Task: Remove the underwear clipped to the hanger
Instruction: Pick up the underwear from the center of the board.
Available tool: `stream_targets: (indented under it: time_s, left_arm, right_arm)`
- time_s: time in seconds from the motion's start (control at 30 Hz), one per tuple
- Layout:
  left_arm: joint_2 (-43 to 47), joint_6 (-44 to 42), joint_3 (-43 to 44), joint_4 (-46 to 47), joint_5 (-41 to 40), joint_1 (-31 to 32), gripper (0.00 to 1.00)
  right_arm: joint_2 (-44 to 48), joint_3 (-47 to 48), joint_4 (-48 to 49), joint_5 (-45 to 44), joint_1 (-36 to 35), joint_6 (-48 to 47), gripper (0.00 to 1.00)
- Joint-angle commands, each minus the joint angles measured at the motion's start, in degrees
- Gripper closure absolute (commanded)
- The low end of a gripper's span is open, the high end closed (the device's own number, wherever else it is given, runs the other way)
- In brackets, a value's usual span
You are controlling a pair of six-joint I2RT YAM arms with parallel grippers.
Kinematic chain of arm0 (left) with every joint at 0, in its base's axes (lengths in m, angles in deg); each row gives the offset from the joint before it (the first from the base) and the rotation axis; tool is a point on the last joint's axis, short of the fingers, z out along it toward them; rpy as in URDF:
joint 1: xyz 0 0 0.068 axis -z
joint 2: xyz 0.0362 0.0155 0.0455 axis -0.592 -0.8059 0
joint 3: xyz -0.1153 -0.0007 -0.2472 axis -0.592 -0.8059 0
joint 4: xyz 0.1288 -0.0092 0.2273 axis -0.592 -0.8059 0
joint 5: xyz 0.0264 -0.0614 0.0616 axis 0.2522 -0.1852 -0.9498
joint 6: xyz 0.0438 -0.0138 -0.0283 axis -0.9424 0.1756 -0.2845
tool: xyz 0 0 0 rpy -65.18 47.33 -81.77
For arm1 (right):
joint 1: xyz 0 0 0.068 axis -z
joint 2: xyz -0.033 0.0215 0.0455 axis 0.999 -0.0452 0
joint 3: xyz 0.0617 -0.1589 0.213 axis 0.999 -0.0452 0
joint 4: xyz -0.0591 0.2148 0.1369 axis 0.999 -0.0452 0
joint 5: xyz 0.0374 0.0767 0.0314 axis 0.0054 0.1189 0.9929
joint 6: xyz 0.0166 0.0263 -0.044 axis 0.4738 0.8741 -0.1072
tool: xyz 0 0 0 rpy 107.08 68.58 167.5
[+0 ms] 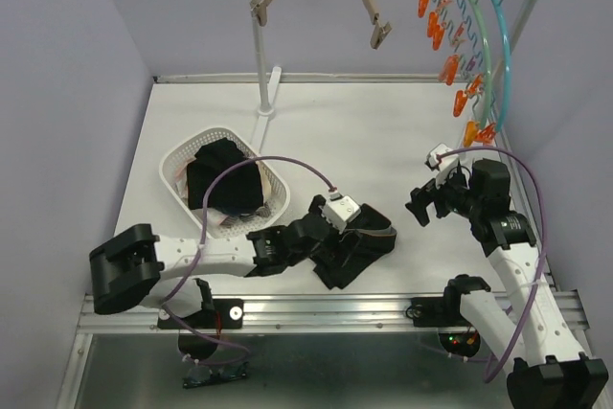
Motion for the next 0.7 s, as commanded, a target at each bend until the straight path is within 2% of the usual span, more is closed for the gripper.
stream_targets:
  time_s: [0.0,0.27,0.37,0.47,0.53,0.57,0.67]
  left_arm:
    - [-6.3,-1.2,3.0,4.7,-8.4,1.8,0.01]
    - [-23.2,-5.9,11.6,5.7,-6.9,2.6,0.02]
    - [-28.3,-4.7,14.5,3.5,-8.9,2.8,0.15]
    - [-30.5,-3.3,14.6,3.0,-9.7,3.0,0.35]
    - [-30.7,-2.9,13.9,3.3,-10.9,3.0,0.84]
    - [-29.8,-2.1,13.7,3.3,-11.8,3.1,0.96]
    - [-27.2,-2.2,12.2,3.4,-13.3,3.1,1.0]
  right_arm:
    - [0.5,-0.9,3.3,1.1,1.3,0.4,0.0]
    - [1.2,-0.9,3.3,2.2,2.7,0.4,0.0]
    - [1.5,-0.9,3.3,2.3,3.3,0.4,0.0]
    - [1.9,-0.9,3.3,2.6,3.7,0.4,0.0]
    - [1.9,-0.9,3.3,2.6,3.7,0.3,0.0]
    - [1.9,-0.9,3.3,2.6,3.8,0.4,0.0]
    - [2.1,-0.9,3.3,2.6,3.8,0.3,0.0]
